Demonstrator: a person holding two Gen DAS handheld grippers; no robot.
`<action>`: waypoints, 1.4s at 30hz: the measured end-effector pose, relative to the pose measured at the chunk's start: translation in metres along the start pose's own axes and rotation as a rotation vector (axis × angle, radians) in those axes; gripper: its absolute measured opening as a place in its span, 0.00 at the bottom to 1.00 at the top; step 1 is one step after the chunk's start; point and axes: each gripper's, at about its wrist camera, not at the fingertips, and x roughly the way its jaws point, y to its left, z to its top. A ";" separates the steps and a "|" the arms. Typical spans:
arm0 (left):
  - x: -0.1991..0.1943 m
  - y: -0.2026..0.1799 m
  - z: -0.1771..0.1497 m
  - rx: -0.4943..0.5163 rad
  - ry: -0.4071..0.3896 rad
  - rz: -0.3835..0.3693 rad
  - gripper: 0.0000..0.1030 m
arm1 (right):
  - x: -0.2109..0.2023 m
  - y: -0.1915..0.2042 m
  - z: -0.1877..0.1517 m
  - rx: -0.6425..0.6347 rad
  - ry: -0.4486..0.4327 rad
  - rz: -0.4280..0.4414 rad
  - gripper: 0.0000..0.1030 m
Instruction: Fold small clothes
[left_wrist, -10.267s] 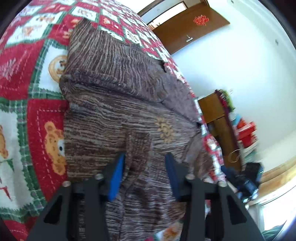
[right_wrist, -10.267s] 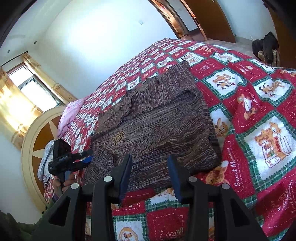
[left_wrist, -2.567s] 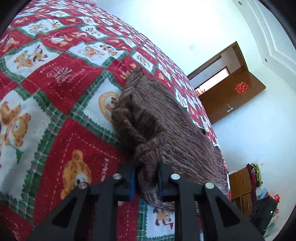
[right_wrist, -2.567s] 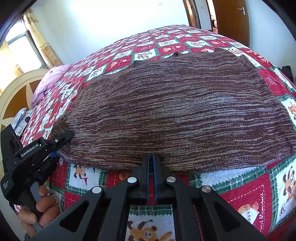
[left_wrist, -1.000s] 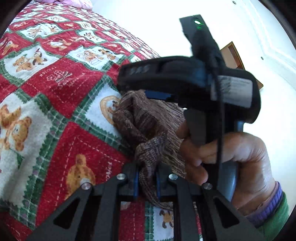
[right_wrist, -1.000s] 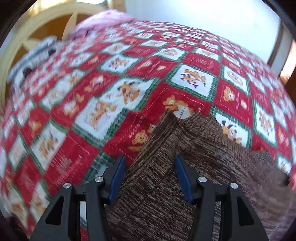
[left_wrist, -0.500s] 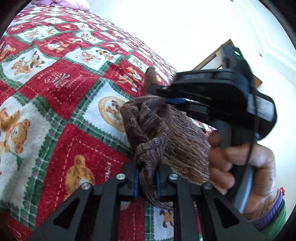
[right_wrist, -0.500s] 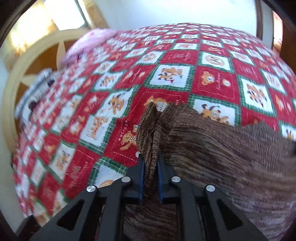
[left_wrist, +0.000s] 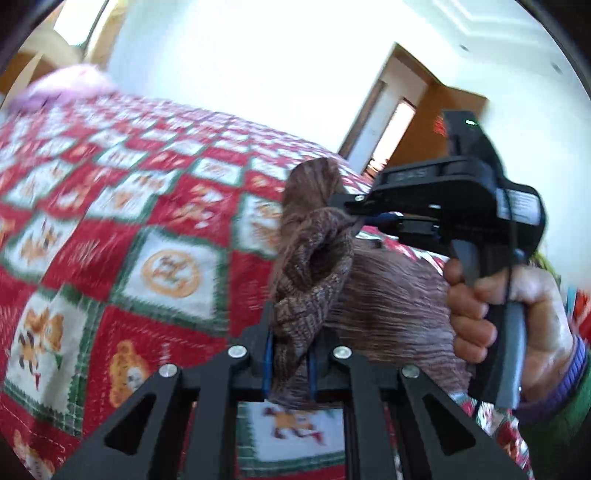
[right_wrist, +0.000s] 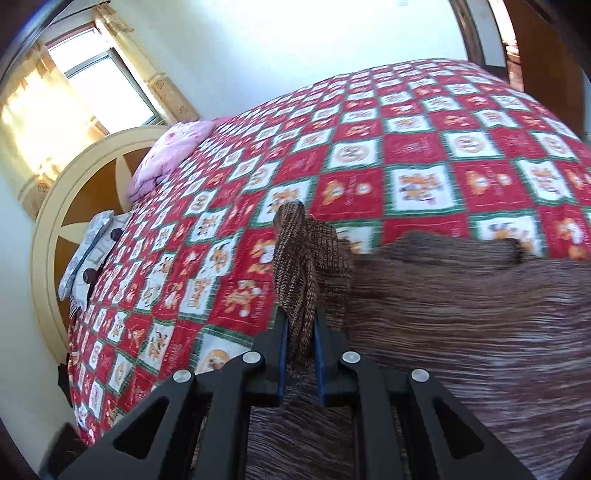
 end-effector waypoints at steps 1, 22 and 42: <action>-0.001 -0.008 0.001 0.019 0.005 -0.013 0.15 | -0.004 -0.006 0.000 0.005 -0.005 -0.004 0.11; 0.060 -0.110 -0.014 0.246 0.224 -0.074 0.15 | -0.081 -0.117 -0.021 0.081 -0.074 -0.137 0.11; 0.082 -0.174 -0.029 0.317 0.270 -0.072 0.15 | -0.120 -0.183 -0.031 0.115 -0.120 -0.180 0.11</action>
